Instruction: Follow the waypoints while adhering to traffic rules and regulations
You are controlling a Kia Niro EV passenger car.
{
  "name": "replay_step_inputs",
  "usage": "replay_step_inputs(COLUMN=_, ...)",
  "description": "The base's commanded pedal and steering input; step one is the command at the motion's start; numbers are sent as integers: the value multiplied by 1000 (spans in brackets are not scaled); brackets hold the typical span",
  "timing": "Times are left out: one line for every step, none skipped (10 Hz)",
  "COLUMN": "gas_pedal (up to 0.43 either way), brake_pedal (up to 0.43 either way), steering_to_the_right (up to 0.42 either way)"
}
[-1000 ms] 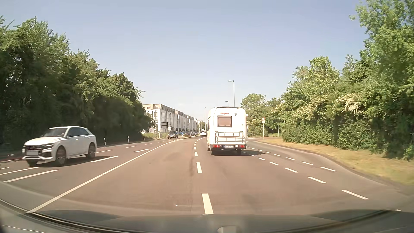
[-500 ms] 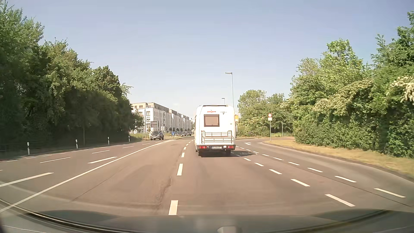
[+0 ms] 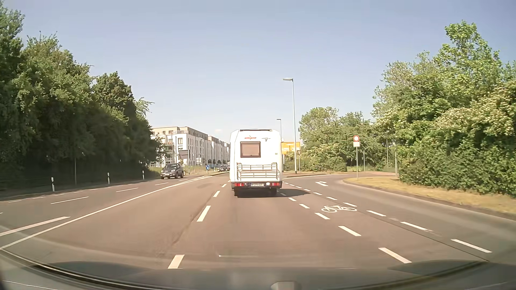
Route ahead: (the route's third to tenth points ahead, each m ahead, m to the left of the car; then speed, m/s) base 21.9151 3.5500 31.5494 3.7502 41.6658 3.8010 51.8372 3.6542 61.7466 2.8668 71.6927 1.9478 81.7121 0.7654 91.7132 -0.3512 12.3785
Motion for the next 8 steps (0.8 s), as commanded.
replay_step_inputs(gas_pedal=0, brake_pedal=0, steering_to_the_right=-10)
replay_step_inputs(gas_pedal=0, brake_pedal=0, steering_to_the_right=-11)
replay_step_inputs(gas_pedal=0, brake_pedal=0, steering_to_the_right=-12)
replay_step_inputs(gas_pedal=0, brake_pedal=0, steering_to_the_right=-17)
replay_step_inputs(gas_pedal=0, brake_pedal=0, steering_to_the_right=-20)
replay_step_inputs(gas_pedal=0, brake_pedal=0, steering_to_the_right=-21)
replay_step_inputs(gas_pedal=0, brake_pedal=0, steering_to_the_right=-21)
replay_step_inputs(gas_pedal=0, brake_pedal=0, steering_to_the_right=-22)
